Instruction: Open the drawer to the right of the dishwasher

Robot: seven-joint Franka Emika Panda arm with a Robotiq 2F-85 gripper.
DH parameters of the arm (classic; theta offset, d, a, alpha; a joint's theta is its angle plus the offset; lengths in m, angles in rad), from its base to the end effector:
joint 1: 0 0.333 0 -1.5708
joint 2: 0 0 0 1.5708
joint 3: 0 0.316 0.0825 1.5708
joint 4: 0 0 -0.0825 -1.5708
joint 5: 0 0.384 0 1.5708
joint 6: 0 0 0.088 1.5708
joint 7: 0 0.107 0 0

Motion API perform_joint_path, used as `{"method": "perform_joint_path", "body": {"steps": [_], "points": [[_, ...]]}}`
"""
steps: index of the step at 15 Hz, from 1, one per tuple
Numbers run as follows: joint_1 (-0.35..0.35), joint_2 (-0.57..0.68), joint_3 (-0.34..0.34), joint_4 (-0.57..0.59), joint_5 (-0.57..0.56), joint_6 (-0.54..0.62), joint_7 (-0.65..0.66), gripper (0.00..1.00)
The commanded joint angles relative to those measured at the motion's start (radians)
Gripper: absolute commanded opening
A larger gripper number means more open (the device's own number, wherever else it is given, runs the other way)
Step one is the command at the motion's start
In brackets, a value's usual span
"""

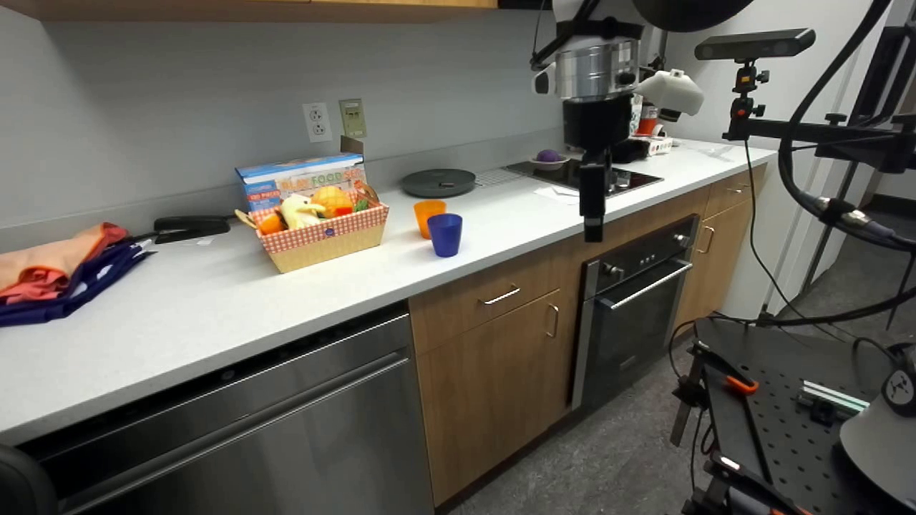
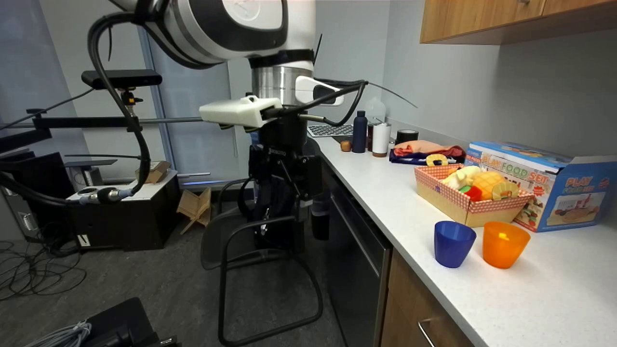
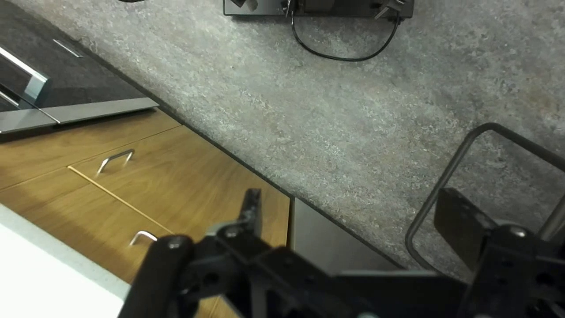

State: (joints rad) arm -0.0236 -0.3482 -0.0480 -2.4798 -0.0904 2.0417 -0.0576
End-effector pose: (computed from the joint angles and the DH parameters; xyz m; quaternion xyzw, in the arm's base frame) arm 0.4156 -0.0349 0.4093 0.9984 0.0171 -0.0468 0.0282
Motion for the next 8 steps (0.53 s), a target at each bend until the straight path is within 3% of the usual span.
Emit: {"method": "perform_joint_path", "body": {"steps": [1,6,8], "points": [[-0.004,0.001,0.004,0.002,0.001,-0.002,-0.001,1.0],[-0.004,0.001,0.004,0.004,0.001,-0.002,-0.002,1.0],[0.015,0.031,-0.013,0.025,0.042,0.008,-0.075,1.0]]}}
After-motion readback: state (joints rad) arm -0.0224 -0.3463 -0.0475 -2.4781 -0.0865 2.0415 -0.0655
